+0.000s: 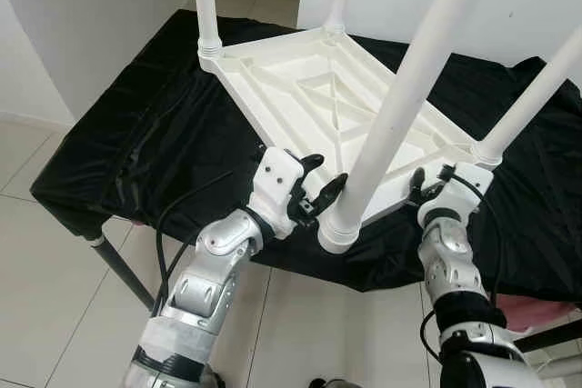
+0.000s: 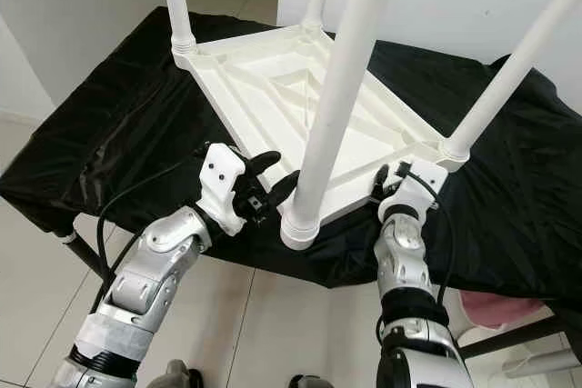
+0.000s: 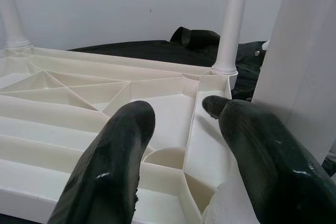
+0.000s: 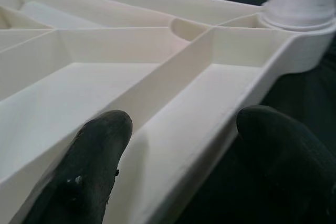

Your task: Building children table

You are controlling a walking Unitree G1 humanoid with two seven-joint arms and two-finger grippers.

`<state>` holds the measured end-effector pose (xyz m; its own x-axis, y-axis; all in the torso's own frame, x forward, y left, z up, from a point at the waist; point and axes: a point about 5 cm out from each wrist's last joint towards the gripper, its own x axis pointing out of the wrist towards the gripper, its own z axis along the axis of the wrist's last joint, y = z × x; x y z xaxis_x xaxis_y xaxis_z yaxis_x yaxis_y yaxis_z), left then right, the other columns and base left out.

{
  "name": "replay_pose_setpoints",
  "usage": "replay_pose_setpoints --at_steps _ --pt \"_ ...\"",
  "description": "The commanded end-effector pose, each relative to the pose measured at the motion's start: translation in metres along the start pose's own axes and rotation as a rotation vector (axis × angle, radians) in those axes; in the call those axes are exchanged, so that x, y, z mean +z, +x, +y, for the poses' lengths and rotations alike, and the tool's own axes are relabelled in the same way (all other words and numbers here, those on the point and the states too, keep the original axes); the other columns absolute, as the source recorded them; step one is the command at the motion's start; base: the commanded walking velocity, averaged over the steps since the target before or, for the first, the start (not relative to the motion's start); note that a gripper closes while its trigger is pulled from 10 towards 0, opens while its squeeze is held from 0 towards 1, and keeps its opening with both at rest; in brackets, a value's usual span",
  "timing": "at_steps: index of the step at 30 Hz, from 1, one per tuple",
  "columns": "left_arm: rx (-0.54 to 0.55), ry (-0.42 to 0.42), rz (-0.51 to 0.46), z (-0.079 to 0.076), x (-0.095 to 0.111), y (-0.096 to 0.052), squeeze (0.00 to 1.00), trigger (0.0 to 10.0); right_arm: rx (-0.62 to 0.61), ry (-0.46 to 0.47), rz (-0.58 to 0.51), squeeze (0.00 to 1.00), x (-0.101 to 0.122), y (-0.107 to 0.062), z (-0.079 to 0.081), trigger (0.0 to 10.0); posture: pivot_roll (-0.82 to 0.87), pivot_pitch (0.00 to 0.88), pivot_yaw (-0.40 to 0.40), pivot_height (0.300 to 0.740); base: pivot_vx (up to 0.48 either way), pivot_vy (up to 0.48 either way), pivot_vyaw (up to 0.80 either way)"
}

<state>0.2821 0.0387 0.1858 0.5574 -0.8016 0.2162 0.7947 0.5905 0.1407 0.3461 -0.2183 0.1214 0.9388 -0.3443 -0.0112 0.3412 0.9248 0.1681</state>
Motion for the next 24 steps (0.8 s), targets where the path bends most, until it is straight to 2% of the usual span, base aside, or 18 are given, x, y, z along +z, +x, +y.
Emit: replay_pose_setpoints --at_steps 1,4,5,6,7,8,10,15,17,18,20,24 --pt "-0.054 -0.006 -0.012 -0.012 0.003 0.006 0.0 10.0 0.01 -0.001 0.099 0.0 -0.016 -0.001 -0.001 10.0 0.02 0.095 -0.053 0.74 0.0 0.0 0.0" --pt "-0.064 -0.008 -0.02 -0.015 0.005 0.008 0.0 10.0 0.09 0.013 0.139 0.0 -0.018 0.002 0.012 10.0 0.03 0.099 -0.054 0.74 0.0 0.0 0.0" --pt "-0.068 -0.01 -0.024 -0.016 0.006 0.009 0.0 10.0 0.14 -0.011 0.148 0.0 -0.019 0.003 0.019 10.0 0.03 0.1 -0.055 0.74 0.0 0.0 0.0" --pt "-0.068 -0.01 -0.024 -0.016 0.006 0.009 0.0 10.0 0.14 -0.011 0.148 0.0 -0.019 0.003 0.019 10.0 0.03 0.1 -0.055 0.74 0.0 0.0 0.0" --pt "-0.07 -0.012 -0.025 -0.017 0.007 0.01 0.0 10.0 0.182 -0.04 0.149 0.0 -0.02 0.002 0.026 10.0 0.03 0.099 -0.053 0.74 0.0 0.0 0.0" --pt "-0.07 -0.012 -0.025 -0.017 0.007 0.01 0.0 10.0 0.182 -0.04 0.149 0.0 -0.02 0.002 0.026 10.0 0.03 0.099 -0.053 0.74 0.0 0.0 0.0" --pt "-0.073 -0.01 -0.023 -0.017 0.006 0.012 0.0 10.0 0.235 -0.113 0.108 0.0 -0.017 0.002 0.035 10.0 0.02 0.098 -0.051 0.74 0.0 0.0 0.0" --pt "-0.08 -0.009 -0.023 -0.018 0.007 0.014 0.0 10.0 0.25 -0.11 0.011 0.0 -0.004 0.006 0.038 10.0 0.02 0.098 -0.055 0.74 0.0 0.0 0.0" --pt "-0.08 -0.009 -0.023 -0.018 0.007 0.014 0.0 10.0 0.25 -0.11 0.011 0.0 -0.004 0.006 0.038 10.0 0.02 0.098 -0.055 0.74 0.0 0.0 0.0" --pt "-0.083 -0.005 -0.02 -0.017 0.008 0.014 0.0 10.0 0.247 -0.098 -0.041 0.0 0.003 0.007 0.037 10.0 0.03 0.097 -0.058 0.74 0.0 0.0 0.0" --pt "-0.061 0.008 -0.008 -0.012 0.007 0.013 0.0 10.0 0.251 -0.068 -0.131 0.0 0.015 0.006 0.032 10.0 0.03 0.099 -0.061 0.74 0.0 0.0 0.0" --pt "-0.016 0.025 0.013 -0.002 0.004 0.009 0.0 10.0 0.278 -0.034 -0.198 0.0 0.021 0.001 0.026 10.0 0.02 0.1 -0.064 0.74 0.0 0.0 0.0"
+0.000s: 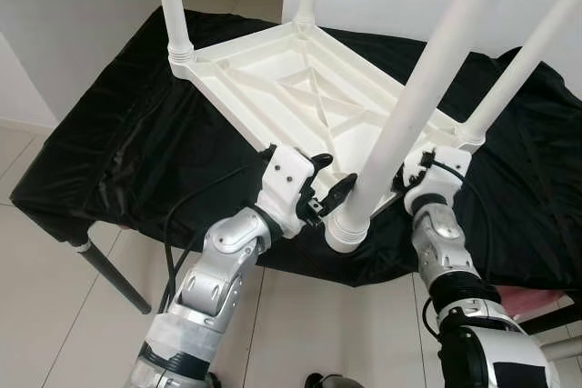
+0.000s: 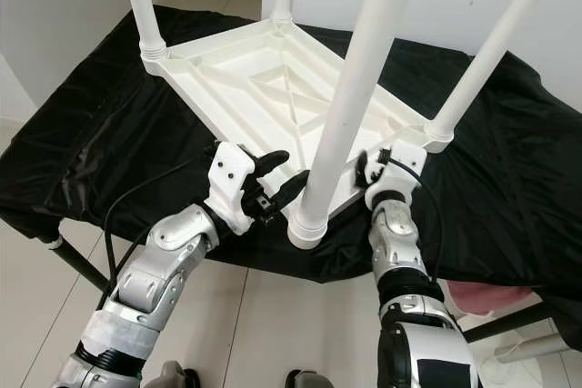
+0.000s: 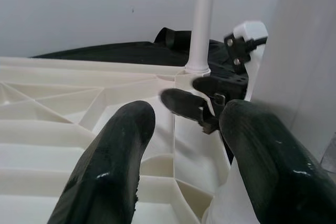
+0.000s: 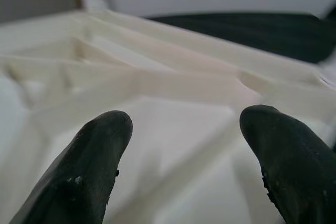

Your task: Building children table

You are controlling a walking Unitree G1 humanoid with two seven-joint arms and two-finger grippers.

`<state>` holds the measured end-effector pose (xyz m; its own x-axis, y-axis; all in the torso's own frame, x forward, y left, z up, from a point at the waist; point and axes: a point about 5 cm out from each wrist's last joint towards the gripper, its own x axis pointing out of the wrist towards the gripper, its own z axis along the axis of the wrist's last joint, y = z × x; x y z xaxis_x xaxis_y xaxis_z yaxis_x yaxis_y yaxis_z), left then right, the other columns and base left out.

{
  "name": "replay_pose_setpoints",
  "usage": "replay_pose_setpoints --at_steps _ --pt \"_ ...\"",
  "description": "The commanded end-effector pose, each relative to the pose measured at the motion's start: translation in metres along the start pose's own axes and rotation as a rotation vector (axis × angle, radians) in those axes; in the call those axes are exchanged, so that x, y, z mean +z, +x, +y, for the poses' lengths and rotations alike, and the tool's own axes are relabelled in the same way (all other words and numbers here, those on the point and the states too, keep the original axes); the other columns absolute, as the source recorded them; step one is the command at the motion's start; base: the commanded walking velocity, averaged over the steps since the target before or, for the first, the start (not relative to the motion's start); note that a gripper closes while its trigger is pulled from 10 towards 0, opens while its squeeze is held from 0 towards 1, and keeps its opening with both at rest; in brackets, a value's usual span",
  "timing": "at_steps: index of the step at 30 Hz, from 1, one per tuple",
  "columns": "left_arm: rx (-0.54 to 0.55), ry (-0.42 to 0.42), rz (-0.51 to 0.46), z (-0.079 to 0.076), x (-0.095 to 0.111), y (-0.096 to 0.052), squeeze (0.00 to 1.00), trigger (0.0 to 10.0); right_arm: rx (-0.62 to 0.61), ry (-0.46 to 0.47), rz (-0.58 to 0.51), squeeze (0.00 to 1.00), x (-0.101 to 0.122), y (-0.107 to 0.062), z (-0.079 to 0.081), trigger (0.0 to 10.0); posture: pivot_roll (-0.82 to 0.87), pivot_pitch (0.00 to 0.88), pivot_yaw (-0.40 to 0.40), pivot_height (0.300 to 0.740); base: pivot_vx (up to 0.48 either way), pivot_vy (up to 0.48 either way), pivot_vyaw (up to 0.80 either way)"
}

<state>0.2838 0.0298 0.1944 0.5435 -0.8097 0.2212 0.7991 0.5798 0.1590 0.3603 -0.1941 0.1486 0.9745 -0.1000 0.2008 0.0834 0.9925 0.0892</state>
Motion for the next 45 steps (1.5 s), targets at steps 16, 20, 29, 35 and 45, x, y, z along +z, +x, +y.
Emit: replay_pose_setpoints --at_steps 16,20,29,35,45 --pt "0.053 0.083 0.125 0.042 -0.006 -0.05 0.0 10.0 0.33 -0.068 -0.054 0.0 0.01 -0.052 -0.02 10.0 0.01 0.123 -0.048 0.74 0.0 0.0 0.0" --pt "0.027 0.082 0.148 0.04 -0.007 -0.058 0.0 10.0 0.386 -0.07 -0.044 0.0 0.014 -0.061 -0.023 10.0 0.0 0.125 -0.047 0.74 0.0 0.0 0.0" --pt "-0.015 0.069 0.191 0.029 -0.01 -0.068 0.0 10.0 0.687 -0.14 0.048 0.0 0.023 -0.085 -0.018 10.0 0.0 0.132 -0.05 0.74 0.0 0.0 0.0" --pt "-0.051 0.081 0.224 0.022 -0.01 -0.078 0.0 10.0 0.95 -0.186 0.192 0.0 0.026 -0.11 -0.016 10.0 0.01 0.132 -0.05 0.74 0.0 0.0 0.0" --pt "-0.102 0.092 0.275 0.017 -0.008 -0.088 0.0 10.0 1.17 -0.227 0.313 0.0 0.029 -0.131 -0.011 10.0 0.01 0.13 -0.048 0.74 0.0 0.0 0.0"
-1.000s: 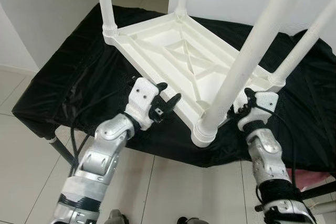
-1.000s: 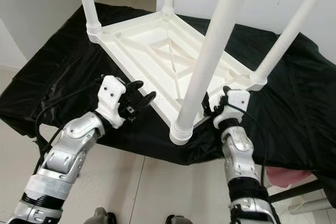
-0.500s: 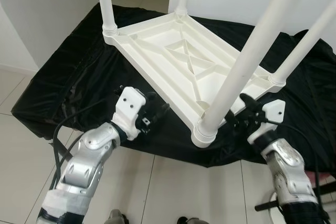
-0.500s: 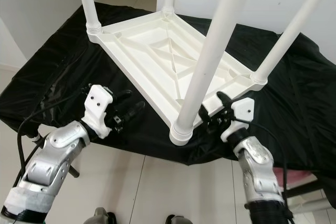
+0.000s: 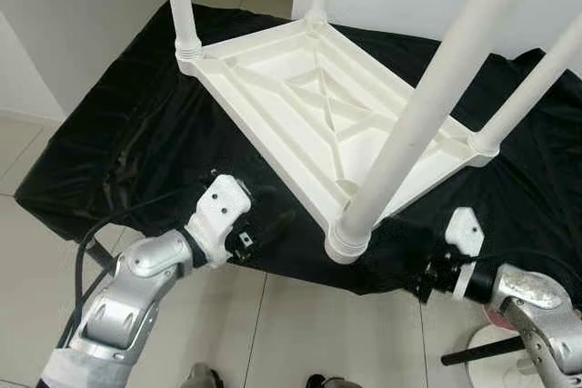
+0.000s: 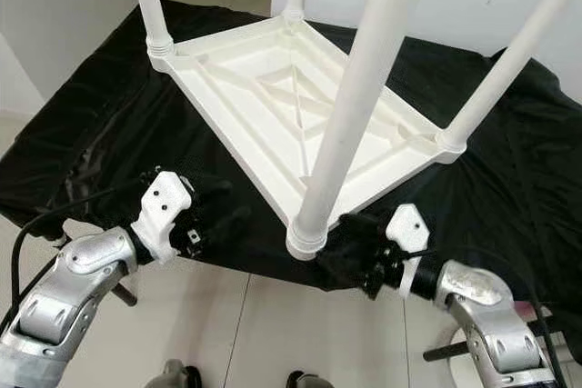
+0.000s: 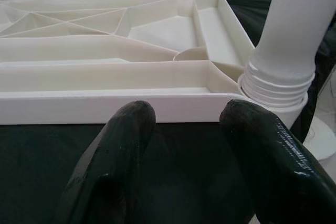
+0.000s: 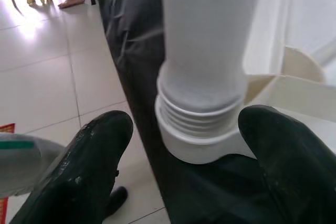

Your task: Building children table

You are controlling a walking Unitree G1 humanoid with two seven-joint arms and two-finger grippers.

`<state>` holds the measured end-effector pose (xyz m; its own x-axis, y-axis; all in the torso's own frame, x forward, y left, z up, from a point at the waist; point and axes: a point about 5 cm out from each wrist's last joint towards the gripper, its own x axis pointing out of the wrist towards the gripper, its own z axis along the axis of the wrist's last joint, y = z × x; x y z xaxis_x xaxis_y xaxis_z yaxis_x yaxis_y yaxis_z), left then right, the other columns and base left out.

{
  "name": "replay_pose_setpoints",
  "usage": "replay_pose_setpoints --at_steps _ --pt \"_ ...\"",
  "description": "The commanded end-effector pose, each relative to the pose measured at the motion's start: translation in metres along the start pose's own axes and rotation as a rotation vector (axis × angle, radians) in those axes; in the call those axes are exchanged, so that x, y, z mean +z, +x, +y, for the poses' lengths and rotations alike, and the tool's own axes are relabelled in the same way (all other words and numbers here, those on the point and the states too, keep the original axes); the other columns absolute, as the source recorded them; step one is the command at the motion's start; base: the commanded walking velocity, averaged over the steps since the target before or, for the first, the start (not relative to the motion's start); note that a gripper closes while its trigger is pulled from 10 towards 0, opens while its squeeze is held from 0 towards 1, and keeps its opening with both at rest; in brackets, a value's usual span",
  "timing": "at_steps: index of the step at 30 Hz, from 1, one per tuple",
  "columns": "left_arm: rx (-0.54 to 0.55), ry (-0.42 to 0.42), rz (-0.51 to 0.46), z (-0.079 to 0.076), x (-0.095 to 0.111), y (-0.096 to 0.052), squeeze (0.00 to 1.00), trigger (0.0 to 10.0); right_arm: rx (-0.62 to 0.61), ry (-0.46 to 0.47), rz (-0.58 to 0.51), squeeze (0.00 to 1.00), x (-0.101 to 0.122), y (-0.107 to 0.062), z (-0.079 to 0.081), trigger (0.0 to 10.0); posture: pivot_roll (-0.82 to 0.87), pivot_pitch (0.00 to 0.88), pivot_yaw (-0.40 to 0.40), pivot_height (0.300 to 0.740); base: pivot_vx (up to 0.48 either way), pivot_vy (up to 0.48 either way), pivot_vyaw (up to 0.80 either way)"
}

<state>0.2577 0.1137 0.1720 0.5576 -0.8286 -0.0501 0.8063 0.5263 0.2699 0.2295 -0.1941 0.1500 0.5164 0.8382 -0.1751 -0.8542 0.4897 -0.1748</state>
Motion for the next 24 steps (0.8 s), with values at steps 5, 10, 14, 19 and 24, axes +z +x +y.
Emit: replay_pose_setpoints --at_steps 5,10,14,19,24 --pt "-0.103 -0.016 0.029 -0.014 0.001 -0.005 0.0 10.0 0.038 -0.006 -0.022 0.0 0.009 0.006 0.005 10.0 0.02 0.128 -0.048 0.74 0.0 0.0 0.0" --pt "-0.189 -0.063 0.045 -0.021 0.002 -0.01 0.0 10.0 -0.088 -0.037 -0.083 0.0 0.012 0.037 -0.006 10.0 0.03 0.126 -0.053 0.74 0.0 0.0 0.0" --pt "-0.187 -0.079 0.03 -0.021 0.004 -0.008 0.0 10.0 -0.155 -0.023 -0.13 0.0 0.014 0.055 -0.011 10.0 0.03 0.127 -0.052 0.74 0.0 0.0 0.0" --pt "-0.179 -0.107 0.013 -0.027 0.005 -0.002 0.0 10.0 -0.225 -0.004 -0.154 0.0 0.015 0.064 -0.021 10.0 0.03 0.126 -0.053 0.74 0.0 0.0 0.0" --pt "-0.158 -0.118 -0.007 -0.029 0.007 0.003 0.0 10.0 -0.293 0.0 -0.161 0.0 0.014 0.061 -0.035 10.0 0.03 0.123 -0.055 0.74 0.0 0.0 0.0"
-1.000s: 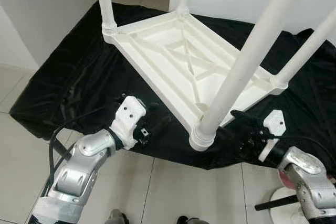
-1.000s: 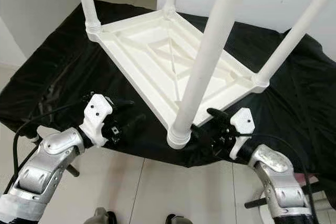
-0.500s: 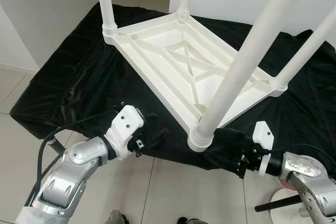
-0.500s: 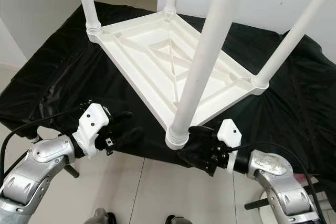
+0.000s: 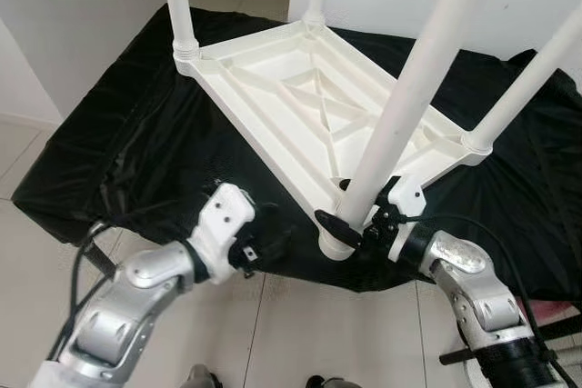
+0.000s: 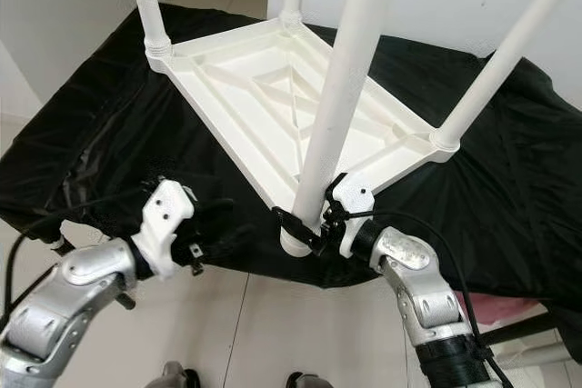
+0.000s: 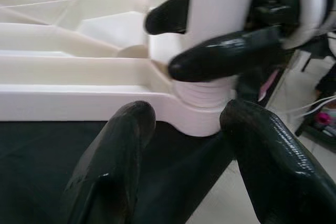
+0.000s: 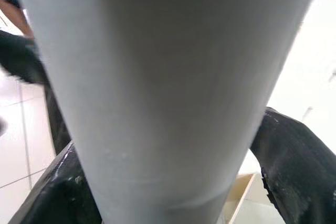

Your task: Building children table

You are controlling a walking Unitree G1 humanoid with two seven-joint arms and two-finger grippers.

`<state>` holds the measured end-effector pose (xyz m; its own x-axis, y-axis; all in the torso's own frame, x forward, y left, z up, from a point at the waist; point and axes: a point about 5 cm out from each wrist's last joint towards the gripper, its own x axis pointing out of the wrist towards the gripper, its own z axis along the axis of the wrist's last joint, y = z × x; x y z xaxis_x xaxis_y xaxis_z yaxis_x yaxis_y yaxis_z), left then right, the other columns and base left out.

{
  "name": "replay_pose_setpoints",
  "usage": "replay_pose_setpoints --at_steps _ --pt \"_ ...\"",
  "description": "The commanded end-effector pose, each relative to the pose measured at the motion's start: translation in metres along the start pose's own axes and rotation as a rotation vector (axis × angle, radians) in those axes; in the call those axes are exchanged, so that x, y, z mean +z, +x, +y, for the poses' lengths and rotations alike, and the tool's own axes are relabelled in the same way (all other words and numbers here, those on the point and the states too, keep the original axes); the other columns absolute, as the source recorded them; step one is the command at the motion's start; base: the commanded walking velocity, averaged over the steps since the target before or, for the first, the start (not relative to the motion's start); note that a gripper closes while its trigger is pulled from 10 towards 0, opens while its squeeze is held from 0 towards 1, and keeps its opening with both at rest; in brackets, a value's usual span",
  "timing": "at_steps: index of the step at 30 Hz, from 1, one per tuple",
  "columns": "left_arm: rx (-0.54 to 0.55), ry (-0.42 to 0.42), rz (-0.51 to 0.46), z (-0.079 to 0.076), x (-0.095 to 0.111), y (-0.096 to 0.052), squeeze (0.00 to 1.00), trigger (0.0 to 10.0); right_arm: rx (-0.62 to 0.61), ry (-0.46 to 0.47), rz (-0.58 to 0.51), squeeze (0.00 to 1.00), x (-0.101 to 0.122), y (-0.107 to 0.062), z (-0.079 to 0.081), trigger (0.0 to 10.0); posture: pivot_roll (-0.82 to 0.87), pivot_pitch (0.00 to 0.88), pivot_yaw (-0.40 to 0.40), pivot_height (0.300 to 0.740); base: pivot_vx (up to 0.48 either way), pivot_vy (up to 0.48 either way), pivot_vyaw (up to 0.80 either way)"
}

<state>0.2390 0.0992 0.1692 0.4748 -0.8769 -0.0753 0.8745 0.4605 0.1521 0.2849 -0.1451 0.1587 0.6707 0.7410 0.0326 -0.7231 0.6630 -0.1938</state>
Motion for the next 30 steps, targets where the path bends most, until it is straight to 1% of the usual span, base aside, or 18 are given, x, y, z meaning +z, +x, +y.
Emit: replay_pose_setpoints --at_steps 1,2,4,5,8,10,13,17,20,21,22,26,27,30 --pt "-0.052 -0.003 -0.014 -0.006 0.003 0.003 0.0 10.0 -0.102 -0.003 0.011 0.0 -0.004 -0.006 -0.017 10.0 0.03 0.119 -0.055 0.74 0.0 0.0 0.0" --pt "-0.052 -0.003 -0.014 -0.006 0.003 0.003 0.0 10.0 -0.102 -0.003 0.011 0.0 -0.004 -0.006 -0.017 10.0 0.03 0.119 -0.055 0.74 0.0 0.0 0.0" --pt "-0.04 -0.012 -0.027 -0.004 0.005 0.006 0.0 10.0 -0.145 -0.008 0.021 0.0 -0.008 -0.009 -0.028 10.0 0.03 0.117 -0.055 0.74 0.0 0.0 0.0" --pt "-0.04 -0.012 -0.027 -0.004 0.005 0.006 0.0 10.0 -0.145 -0.008 0.021 0.0 -0.008 -0.009 -0.028 10.0 0.03 0.117 -0.055 0.74 0.0 0.0 0.0" --pt "-0.036 -0.016 -0.041 -0.005 0.006 0.009 0.0 10.0 -0.228 0.001 0.0 0.0 -0.008 -0.008 -0.041 10.0 0.02 0.113 -0.055 0.74 0.0 0.0 0.0" --pt "-0.03 -0.017 -0.048 -0.006 0.007 0.011 0.0 10.0 -0.241 0.003 -0.003 0.0 -0.008 -0.007 -0.043 10.0 0.02 0.112 -0.054 0.74 0.0 0.0 0.0" --pt "-0.017 -0.014 -0.061 -0.005 0.009 0.012 0.0 10.0 -0.229 0.003 -0.003 0.0 -0.009 -0.006 -0.04 10.0 0.02 0.112 -0.058 0.74 0.0 0.0 0.0" --pt "0.04 -0.009 -0.087 0.0 0.012 0.014 0.0 10.0 -0.174 0.013 0.015 0.0 -0.014 -0.005 -0.031 10.0 0.03 0.107 -0.059 0.74 0.0 0.0 0.0" --pt "0.055 -0.01 -0.093 0.002 0.012 0.015 0.0 10.0 -0.168 0.005 0.027 0.0 -0.017 -0.005 -0.03 10.0 0.03 0.107 -0.059 0.74 0.0 0.0 0.0" --pt "0.061 -0.013 -0.1 0.002 0.013 0.016 0.0 10.0 -0.167 0.012 0.029 0.0 -0.019 -0.006 -0.031 9.3 0.03 0.104 -0.058 0.74 0.0 0.0 0.0" --pt "0.07 -0.017 -0.109 0.002 0.014 0.017 0.0 10.0 -0.168 0.02 0.029 0.0 -0.021 -0.007 -0.031 4.3 0.02 0.103 -0.059 0.74 0.0 0.0 0.0" --pt "0.075 -0.02 -0.116 0.002 0.015 0.018 0.0 10.0 -0.169 0.025 0.028 0.0 -0.022 -0.007 -0.032 4.3 0.02 0.103 -0.059 0.74 0.0 0.0 0.0" --pt "0.086 -0.03 -0.12 0.002 0.015 0.02 0.0 10.0 -0.175 0.032 0.028 0.0 -0.023 -0.009 -0.033 0.0 0.02 0.099 -0.061 0.74 0.0 0.0 0.0" --pt "0.087 -0.044 -0.127 0.001 0.015 0.022 0.0 10.0 -0.212 0.035 0.014 0.0 -0.022 -0.013 -0.035 0.0 0.02 0.096 -0.062 0.74 0.0 0.0 0.0"
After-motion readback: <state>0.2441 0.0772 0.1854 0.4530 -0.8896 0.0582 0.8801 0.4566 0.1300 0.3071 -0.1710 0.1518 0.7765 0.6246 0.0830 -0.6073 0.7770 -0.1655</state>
